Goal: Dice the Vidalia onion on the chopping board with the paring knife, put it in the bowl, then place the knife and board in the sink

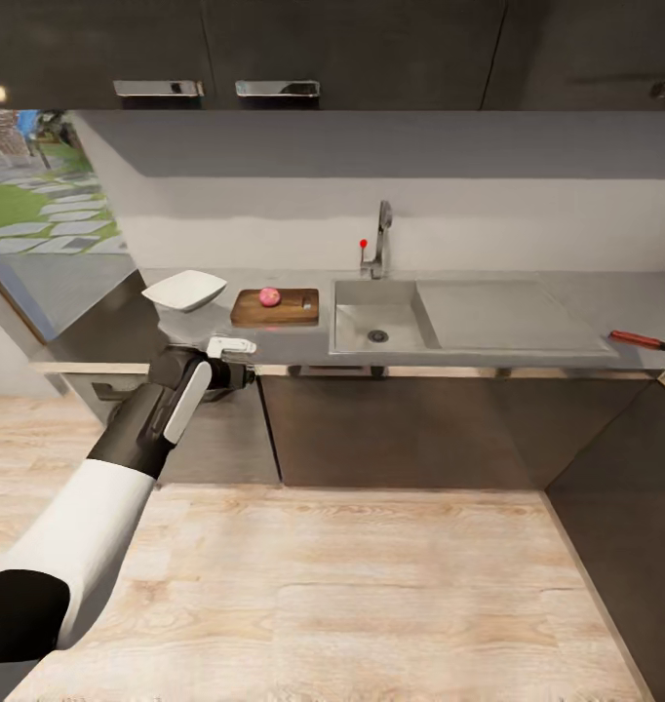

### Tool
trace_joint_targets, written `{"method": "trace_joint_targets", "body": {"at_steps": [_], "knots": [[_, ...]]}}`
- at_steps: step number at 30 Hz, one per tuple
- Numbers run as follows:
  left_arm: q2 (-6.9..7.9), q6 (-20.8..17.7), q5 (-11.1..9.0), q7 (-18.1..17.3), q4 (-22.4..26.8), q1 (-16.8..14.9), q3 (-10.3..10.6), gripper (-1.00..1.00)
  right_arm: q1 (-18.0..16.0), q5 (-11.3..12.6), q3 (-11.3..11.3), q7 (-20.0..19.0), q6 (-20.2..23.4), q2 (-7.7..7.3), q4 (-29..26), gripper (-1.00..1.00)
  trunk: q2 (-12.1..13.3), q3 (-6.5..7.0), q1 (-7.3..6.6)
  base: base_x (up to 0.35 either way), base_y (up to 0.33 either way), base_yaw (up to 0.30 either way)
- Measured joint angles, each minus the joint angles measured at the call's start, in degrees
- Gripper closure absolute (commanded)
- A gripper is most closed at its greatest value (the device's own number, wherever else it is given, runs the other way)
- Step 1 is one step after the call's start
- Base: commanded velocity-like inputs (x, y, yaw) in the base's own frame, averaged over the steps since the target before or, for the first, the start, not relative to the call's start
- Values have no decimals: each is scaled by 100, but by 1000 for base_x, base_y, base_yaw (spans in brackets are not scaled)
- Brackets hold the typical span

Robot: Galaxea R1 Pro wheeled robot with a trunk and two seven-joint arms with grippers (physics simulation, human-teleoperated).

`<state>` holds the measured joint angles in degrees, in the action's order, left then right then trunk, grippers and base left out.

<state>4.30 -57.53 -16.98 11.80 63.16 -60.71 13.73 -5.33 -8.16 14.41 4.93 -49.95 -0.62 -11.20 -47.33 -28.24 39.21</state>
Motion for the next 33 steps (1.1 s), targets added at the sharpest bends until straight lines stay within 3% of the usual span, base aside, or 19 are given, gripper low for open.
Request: {"method": "trace_joint_targets", "body": {"at_steps": [2,9,14,19,20,22,23,25,33], "knots": [[-10,32,1,-10,-389,7,4,-100,0,3,0,0,22,0,0,-100,0,0,0,-331,0,0],[-54,1346,0,-36,-1929,28,-6,-100,0,0,0,0,33,0,0,-100,0,0,0,-330,0,0],[-83,2014,1,-57,-3120,29,-21,-100,0,-1,0,0,34,0,0,-100,0,-1,0,-319,0,0],[-202,3867,-4,-72,-5168,28,-16,-100,0,2,0,0,35,0,0,-100,0,-2,-2,-143,0,0],[-260,4467,-4,-77,-5828,31,-15,-100,0,1,1,0,36,0,-1,-100,-1,-2,-2,-44,0,0],[-294,4931,-6,-143,-6315,33,-12,-100,0,2,0,-2,35,0,-1,-100,-1,-1,-3,-23,0,0],[-296,5114,-8,-243,-6478,52,-10,-100,0,2,0,-4,34,0,-1,-100,0,-1,-3,-7,0,0],[-204,5449,-5,-742,-6726,377,-9,-100,0,2,0,-7,34,-1,-1,-100,-1,-2,-4,-2,0,0],[-185,5908,0,-904,-6765,1070,-7,-100,0,-16,18,-9,42,-26,-75,-100,-1,-1,-4,0,0,0]]}}
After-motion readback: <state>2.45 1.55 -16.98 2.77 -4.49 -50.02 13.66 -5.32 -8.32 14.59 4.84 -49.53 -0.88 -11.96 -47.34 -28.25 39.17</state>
